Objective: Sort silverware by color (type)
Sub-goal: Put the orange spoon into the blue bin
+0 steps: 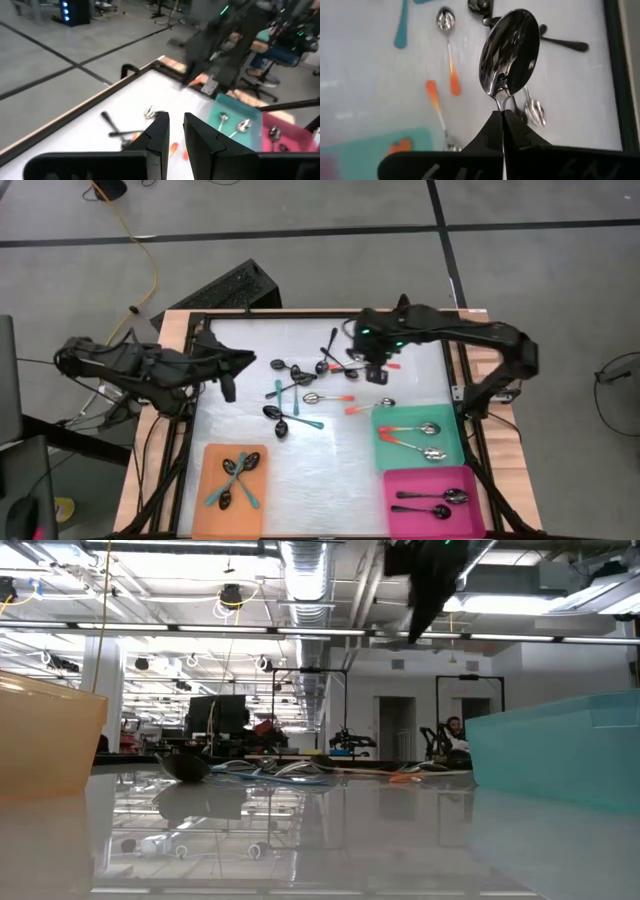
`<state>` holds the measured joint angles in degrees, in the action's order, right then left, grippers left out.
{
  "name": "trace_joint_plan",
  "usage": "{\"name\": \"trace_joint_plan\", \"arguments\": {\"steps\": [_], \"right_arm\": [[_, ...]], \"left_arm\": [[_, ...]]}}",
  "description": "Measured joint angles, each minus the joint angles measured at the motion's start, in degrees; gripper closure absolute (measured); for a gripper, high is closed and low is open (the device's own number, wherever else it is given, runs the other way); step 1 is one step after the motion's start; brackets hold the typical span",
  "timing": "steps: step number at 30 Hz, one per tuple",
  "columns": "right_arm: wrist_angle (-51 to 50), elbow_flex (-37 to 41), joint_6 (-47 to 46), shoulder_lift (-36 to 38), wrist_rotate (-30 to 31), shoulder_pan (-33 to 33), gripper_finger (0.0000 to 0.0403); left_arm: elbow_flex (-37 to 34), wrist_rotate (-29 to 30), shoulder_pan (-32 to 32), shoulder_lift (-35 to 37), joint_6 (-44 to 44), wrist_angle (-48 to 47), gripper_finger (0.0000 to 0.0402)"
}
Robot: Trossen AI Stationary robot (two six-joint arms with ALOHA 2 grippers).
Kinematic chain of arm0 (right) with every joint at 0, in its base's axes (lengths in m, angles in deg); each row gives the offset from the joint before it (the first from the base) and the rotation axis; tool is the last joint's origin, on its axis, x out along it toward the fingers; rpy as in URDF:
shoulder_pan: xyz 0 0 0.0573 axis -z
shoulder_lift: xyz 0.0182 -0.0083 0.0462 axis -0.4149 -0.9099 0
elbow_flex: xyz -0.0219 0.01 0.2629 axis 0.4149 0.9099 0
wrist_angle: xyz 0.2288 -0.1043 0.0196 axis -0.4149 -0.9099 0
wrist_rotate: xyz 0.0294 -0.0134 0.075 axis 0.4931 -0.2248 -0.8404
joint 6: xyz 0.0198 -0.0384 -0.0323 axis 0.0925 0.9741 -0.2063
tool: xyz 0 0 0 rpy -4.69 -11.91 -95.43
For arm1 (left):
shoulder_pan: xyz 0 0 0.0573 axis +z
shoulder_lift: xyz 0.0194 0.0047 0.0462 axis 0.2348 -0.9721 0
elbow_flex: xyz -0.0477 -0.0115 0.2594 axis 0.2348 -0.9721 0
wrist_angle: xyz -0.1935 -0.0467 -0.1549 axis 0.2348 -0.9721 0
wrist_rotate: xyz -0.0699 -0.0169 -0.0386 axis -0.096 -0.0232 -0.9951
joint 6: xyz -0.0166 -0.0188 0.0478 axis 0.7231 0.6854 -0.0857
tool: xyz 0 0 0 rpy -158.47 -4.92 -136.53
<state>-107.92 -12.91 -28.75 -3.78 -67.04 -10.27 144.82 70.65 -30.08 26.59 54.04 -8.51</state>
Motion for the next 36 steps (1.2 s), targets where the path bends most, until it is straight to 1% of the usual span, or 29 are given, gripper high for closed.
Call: {"name": "trace_joint_plan", "arguments": {"steps": [5,9,13,15,18,20,23,27,31,36], "right_arm": [[-4.20,2.35,-7.32,9.19,1.47,-2.75,0.0399],[-7.91,4.63,-15.45,15.60,3.28,-7.55,0.0399],[-8.75,8.86,-25.02,21.37,4.73,-14.82,0.0399],[-8.63,11.84,-30.59,23.63,5.95,-19.36,0.0399],[-8.26,16.92,-40.02,25.98,8.22,-26.83,0.0399],[-7.50,20.73,-45.62,26.98,9.15,-31.80,0.0399],[-3.76,26.09,-53.18,27.76,9.90,-38.93,0.0399],[1.79,31.52,-60.60,27.50,10.65,-45.63,0.0399],[5.87,35.82,-63.55,26.05,13.03,-48.98,0.0399],[7.90,40.98,-63.20,23.49,13.04,-49.15,0.0399]], "left_arm": [[-0.04,2.50,-2.90,-0.13,1.78,-2.96,0.0359],[-0.04,3.27,-4.77,-0.29,3.53,-4.47,0.0359],[-0.04,5.76,-6.26,-0.16,4.01,-5.87,0.0359],[-0.04,7.53,-6.81,-0.14,4.06,-6.11,0.0359],[-0.04,8.26,-6.88,-0.14,4.04,-6.08,0.0359],[-0.04,8.26,-6.88,-0.14,4.12,-6.06,0.0359],[-0.04,8.26,-6.88,-0.14,4.18,-6.04,0.0359],[-0.04,8.26,-6.88,-0.16,4.19,-6.02,0.0359],[-0.04,8.95,-6.88,-0.18,4.22,-5.96,0.0359],[-0.04,9.38,-6.88,-0.18,4.23,-5.91,0.0359]]}}
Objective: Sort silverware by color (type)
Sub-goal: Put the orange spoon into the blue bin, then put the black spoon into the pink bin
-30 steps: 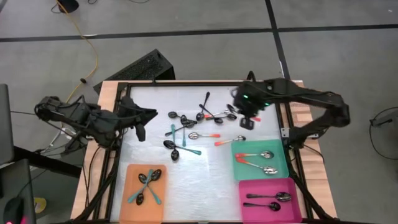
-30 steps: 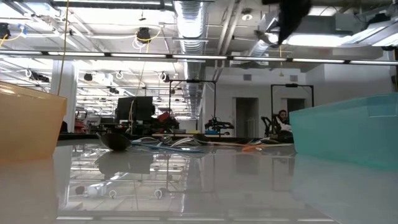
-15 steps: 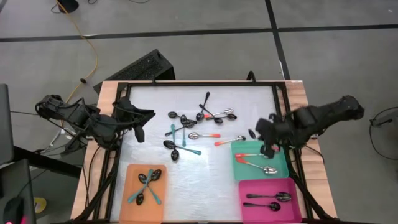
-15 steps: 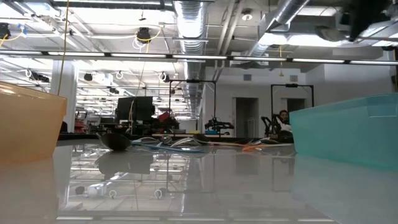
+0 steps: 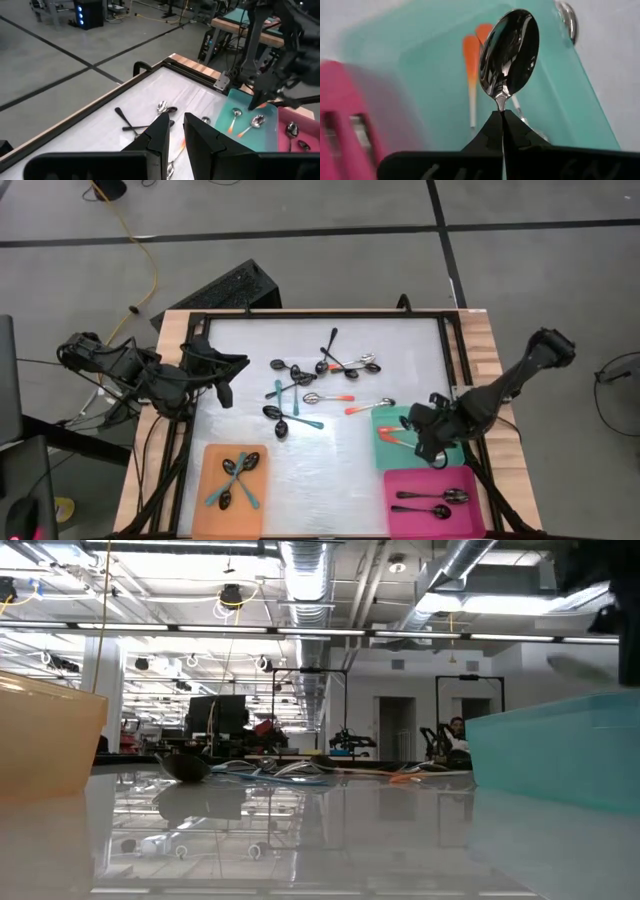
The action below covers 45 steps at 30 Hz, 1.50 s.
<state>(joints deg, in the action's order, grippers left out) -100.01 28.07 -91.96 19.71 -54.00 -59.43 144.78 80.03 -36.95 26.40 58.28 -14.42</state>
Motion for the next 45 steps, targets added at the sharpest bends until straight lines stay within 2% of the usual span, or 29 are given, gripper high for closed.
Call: {"name": "trace_joint_plan", "arguments": {"steps": [7,16,27,38,45], "right_arm": [[8.16,7.33,5.69,-4.27,-0.33,0.00,0.0398],[18.57,12.68,13.46,-8.84,-3.31,0.09,0.0399],[19.85,12.73,15.07,-13.89,-4.15,0.04,0.0393],[20.46,13.05,14.49,-8.94,-5.55,0.32,0.0339],[16.35,8.65,17.60,-3.17,-6.29,3.97,0.0299]], "left_arm": [[-0.04,0.04,0.00,-0.57,1.07,0.00,0.0359],[-0.04,0.07,0.00,-0.76,1.10,-0.08,0.0359],[-0.04,0.07,0.00,-0.74,1.10,-0.10,0.0359],[-0.04,0.07,0.00,-0.74,1.07,-0.11,0.0359],[-0.04,0.07,0.00,-0.74,1.07,-0.08,0.0359]]}}
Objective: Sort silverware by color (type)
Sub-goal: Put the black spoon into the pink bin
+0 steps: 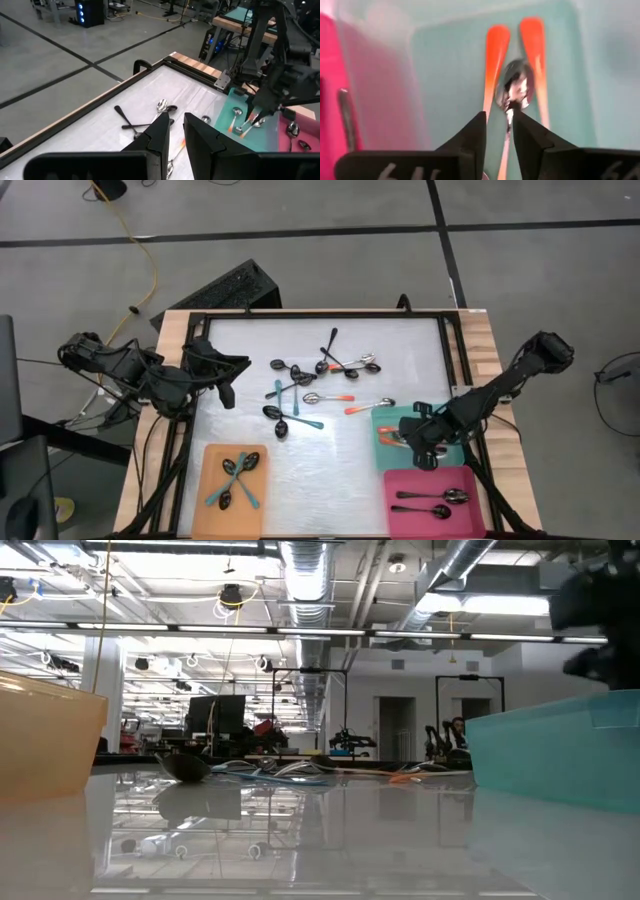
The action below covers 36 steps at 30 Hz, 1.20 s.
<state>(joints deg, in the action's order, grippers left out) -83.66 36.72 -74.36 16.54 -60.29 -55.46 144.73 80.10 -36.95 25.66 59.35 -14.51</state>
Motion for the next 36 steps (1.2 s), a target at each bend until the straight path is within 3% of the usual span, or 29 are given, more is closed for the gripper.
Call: {"name": "trace_joint_plan", "arguments": {"steps": [9,16,27,32,36], "right_arm": [[-3.50,-9.28,6.82,6.86,0.06,7.83,0.0280],[13.76,-11.73,14.72,6.78,2.03,13.48,0.0280],[45.12,-11.79,30.24,-8.31,3.32,21.46,0.0280],[48.03,-12.37,29.60,-15.67,3.25,26.13,0.0272],[46.97,-15.23,30.88,-21.72,3.30,26.96,0.0242]], "left_arm": [[0.00,-0.02,0.00,0.00,0.21,0.02,0.0359],[0.00,0.00,0.00,0.00,1.22,0.47,0.0359],[0.00,0.00,0.00,0.00,3.58,1.84,0.0359],[0.00,-0.21,0.00,0.00,5.01,1.77,0.0359],[0.00,-0.50,0.00,0.00,5.18,1.73,0.0359]]}}
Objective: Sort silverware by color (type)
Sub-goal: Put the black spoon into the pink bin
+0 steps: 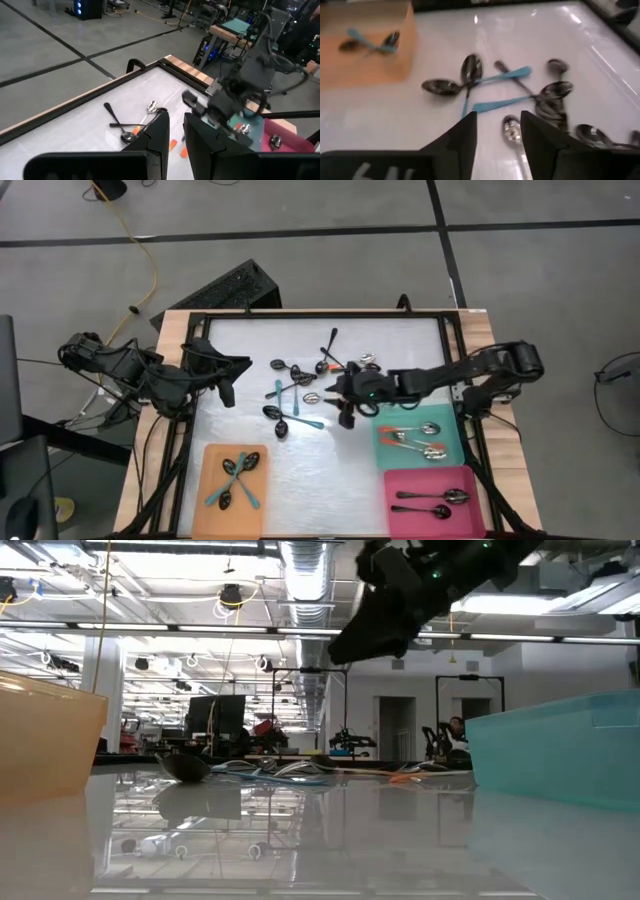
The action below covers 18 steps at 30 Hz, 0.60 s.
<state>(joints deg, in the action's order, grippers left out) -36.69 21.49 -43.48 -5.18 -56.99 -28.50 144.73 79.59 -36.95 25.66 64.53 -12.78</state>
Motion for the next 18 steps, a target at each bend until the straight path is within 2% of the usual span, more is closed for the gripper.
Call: {"name": "trace_joint_plan", "arguments": {"steps": [2,6,11,13,18], "right_arm": [[-1.75,-2.46,1.20,-2.47,0.13,0.26,0.0224],[-7.09,-7.36,6.79,-7.24,4.84,1.73,0.0193],[-9.41,-13.86,9.75,-14.05,4.58,3.81,0.0179],[-12.25,-16.58,9.00,-16.55,5.03,5.12,0.0180],[-25.28,-24.87,-0.09,-21.98,6.14,10.37,0.0185]], "left_arm": [[0.00,0.32,0.00,0.00,-0.23,-0.02,0.0359],[0.00,1.58,0.00,0.00,-0.26,-0.09,0.0359],[0.00,1.76,0.00,0.00,-0.71,-0.30,0.0359],[0.00,1.77,0.02,-0.01,-0.75,-0.55,0.0359],[0.00,1.58,0.00,0.00,-0.88,-0.61,0.0359]]}}
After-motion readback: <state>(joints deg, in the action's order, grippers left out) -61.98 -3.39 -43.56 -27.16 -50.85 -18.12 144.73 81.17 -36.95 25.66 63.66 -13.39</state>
